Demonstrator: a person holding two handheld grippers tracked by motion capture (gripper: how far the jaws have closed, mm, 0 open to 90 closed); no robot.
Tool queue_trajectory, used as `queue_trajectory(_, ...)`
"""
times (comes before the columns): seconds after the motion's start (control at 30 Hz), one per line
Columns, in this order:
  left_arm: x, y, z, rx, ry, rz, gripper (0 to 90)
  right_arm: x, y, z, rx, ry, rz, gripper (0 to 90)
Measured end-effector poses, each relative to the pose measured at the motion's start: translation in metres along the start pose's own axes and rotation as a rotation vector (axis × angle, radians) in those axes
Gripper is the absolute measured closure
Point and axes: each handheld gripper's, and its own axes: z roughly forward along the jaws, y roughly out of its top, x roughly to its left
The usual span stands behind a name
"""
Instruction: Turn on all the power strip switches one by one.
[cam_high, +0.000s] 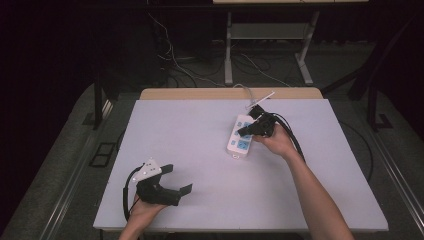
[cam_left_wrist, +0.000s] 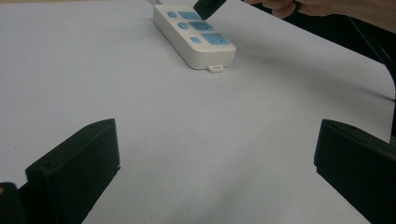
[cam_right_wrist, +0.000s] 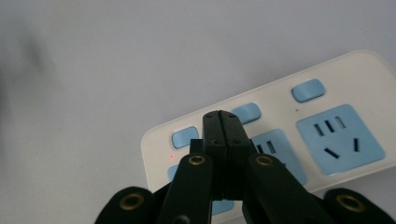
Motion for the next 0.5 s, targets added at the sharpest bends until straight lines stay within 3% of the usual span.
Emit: queue_trajectory(0.5,-0.001,0.000,0.000,0.002,-0.005,0.004,0.0,-0.007,0.018,0.001,0.011,-0.005,-0.005,90.0)
